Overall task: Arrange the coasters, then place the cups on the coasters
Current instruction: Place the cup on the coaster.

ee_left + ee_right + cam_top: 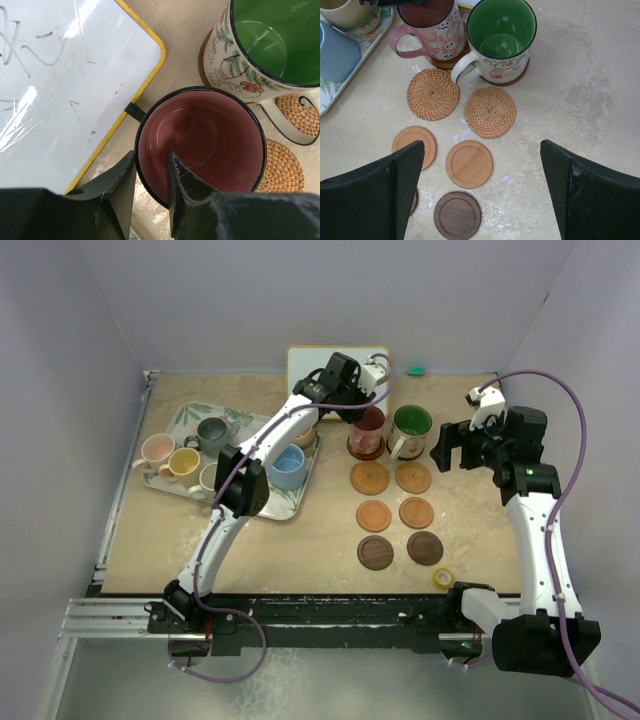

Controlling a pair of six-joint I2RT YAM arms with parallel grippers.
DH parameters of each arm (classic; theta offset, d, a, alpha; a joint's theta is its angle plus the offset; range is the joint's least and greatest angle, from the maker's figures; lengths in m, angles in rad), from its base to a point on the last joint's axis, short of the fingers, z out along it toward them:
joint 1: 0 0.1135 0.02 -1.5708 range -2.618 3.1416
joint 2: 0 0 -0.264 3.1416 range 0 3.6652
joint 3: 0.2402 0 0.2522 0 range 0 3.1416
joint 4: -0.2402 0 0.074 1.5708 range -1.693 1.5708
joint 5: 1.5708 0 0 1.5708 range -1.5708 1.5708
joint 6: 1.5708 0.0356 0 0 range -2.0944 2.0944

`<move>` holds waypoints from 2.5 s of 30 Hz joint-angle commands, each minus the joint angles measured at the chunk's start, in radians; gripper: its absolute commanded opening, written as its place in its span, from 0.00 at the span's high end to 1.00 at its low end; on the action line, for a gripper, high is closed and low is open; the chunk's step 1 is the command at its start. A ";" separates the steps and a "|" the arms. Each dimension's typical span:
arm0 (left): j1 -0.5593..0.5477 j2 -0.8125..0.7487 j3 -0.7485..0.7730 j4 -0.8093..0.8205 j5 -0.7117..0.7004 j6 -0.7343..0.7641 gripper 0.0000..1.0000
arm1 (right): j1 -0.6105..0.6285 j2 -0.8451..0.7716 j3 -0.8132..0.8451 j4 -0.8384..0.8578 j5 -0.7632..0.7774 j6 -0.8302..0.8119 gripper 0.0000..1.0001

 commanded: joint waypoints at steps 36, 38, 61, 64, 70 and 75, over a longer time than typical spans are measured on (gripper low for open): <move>-0.001 -0.197 -0.067 0.103 0.043 0.068 0.49 | -0.006 -0.024 0.007 0.035 -0.013 -0.008 0.00; -0.002 -0.265 -0.134 0.122 0.040 0.082 0.43 | -0.005 -0.025 0.007 0.037 -0.015 -0.007 0.00; 0.150 -1.154 -1.168 0.203 -0.146 0.239 0.32 | -0.005 -0.030 0.003 0.047 -0.031 -0.010 0.00; 0.222 -1.195 -1.235 0.215 -0.103 0.222 0.32 | -0.005 -0.031 0.001 0.050 -0.035 -0.010 0.00; 0.263 -1.172 -1.302 0.274 -0.071 0.210 0.30 | -0.006 -0.049 -0.005 0.057 -0.039 -0.009 0.00; 0.270 -1.087 -1.278 0.298 -0.009 0.207 0.28 | -0.005 -0.055 -0.004 0.054 -0.046 -0.011 0.00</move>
